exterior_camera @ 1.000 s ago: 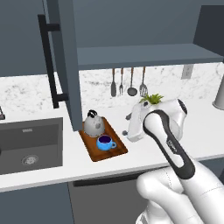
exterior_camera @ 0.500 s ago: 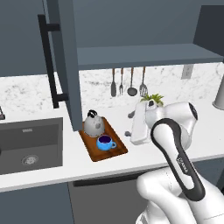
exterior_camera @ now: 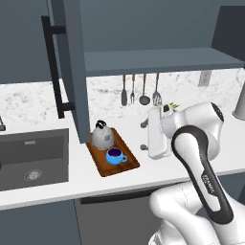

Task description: Pick the kettle from the counter and place it on the tray. Then pick the mug from the cabinet and place it on the tray. Then close the cabinet doors.

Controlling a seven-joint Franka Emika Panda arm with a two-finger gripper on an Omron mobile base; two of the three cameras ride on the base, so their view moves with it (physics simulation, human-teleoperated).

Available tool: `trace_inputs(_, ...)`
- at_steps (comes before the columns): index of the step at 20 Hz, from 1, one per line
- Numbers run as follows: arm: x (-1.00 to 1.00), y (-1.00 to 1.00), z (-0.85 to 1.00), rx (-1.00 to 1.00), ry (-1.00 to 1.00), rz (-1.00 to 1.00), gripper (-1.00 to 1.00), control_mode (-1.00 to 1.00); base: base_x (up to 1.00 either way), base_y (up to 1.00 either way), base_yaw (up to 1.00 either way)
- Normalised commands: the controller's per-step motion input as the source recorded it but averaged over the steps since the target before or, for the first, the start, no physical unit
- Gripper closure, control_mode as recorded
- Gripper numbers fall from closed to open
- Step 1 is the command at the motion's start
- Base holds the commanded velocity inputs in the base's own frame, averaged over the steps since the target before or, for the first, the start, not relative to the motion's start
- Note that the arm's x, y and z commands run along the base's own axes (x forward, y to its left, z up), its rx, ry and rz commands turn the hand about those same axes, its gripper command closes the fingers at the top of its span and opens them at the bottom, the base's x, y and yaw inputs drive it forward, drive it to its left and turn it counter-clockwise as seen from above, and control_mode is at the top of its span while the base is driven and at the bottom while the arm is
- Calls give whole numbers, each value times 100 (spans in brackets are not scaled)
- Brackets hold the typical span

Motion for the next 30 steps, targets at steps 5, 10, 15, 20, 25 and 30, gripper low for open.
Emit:
trace_inputs(5,-29,0,22,-5,-4,8,-100,-100,0,0,0)
trace_inputs(10,-32,1,22,-6,-4,5,-100,-100,0,0,0)
trace_inputs(15,-31,2,20,-7,-12,5,-100,-100,0,0,0)
trace_inputs(20,-31,1,21,-6,-16,7,-100,-100,0,0,0)
trace_inputs(25,-23,5,14,-5,-18,5,-100,-100,0,0,0)
trace_inputs(30,-19,16,10,-6,-25,3,-100,-100,0,0,0)
